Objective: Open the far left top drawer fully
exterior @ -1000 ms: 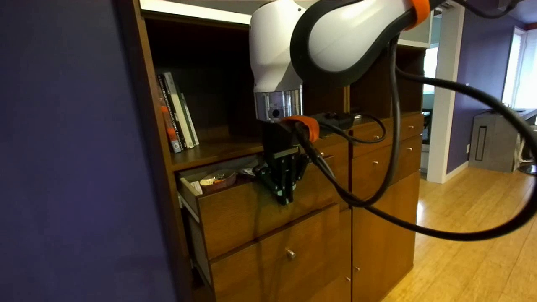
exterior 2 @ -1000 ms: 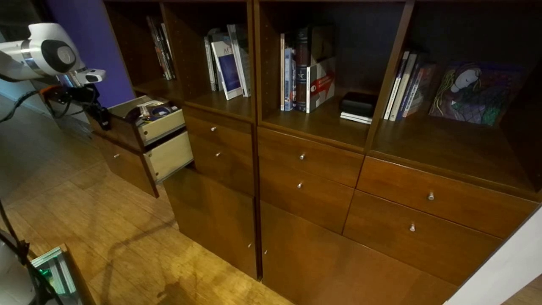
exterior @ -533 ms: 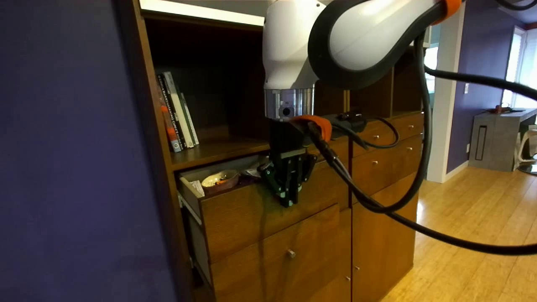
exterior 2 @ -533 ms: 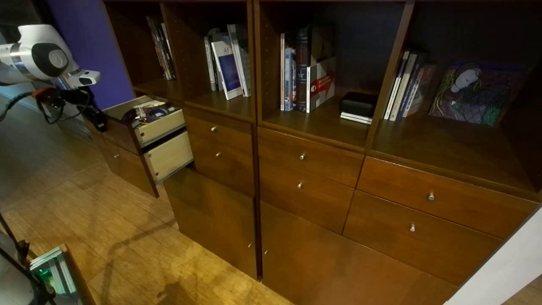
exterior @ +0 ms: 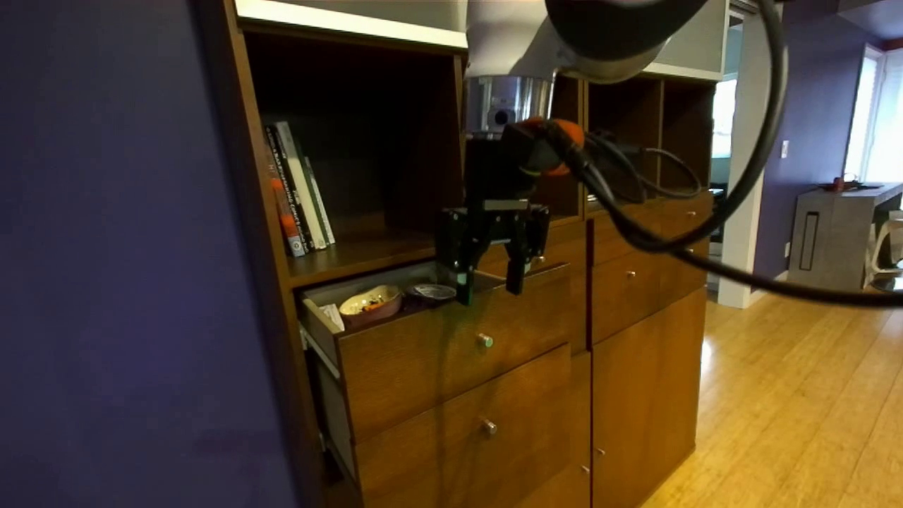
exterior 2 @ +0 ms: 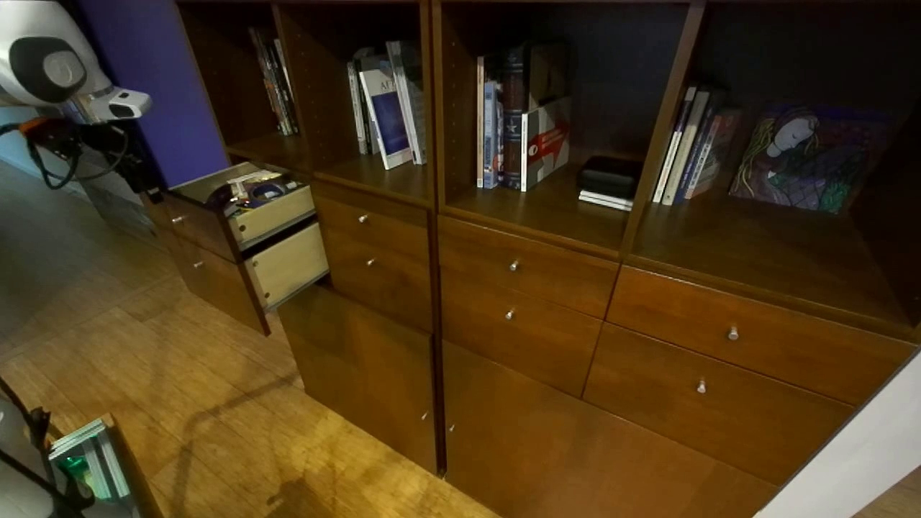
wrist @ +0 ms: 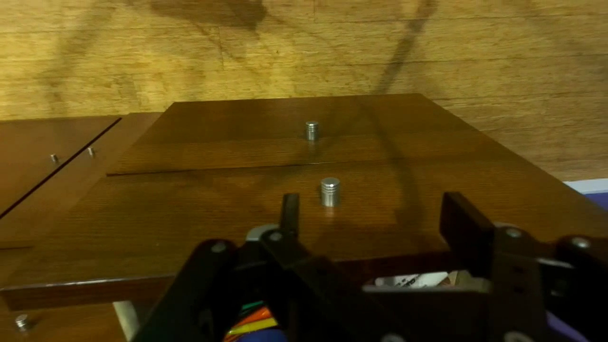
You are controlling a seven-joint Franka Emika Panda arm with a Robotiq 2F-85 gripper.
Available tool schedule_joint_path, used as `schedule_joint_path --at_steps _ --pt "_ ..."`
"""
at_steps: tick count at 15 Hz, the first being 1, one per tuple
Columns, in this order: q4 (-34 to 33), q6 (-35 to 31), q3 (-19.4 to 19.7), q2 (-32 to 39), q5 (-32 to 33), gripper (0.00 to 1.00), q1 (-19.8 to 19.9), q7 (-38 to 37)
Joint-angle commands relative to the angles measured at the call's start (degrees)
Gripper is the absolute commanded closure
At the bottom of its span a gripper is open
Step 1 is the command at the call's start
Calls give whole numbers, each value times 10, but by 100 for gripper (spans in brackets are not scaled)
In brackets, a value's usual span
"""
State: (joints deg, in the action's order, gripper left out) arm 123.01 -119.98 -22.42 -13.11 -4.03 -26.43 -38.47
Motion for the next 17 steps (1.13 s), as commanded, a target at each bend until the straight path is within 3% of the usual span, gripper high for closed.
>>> schedule_joint_path --at_steps 1,7,11,12,17 --pt "22 64 19 -93 -54 0 28 59" --pt "56 139 67 -227 -79 0 77 119" --pt "94 169 101 -302 -97 0 84 200" --pt "54 167 73 -252 -81 0 104 172" --pt "60 167 66 -258 -80 0 114 176"
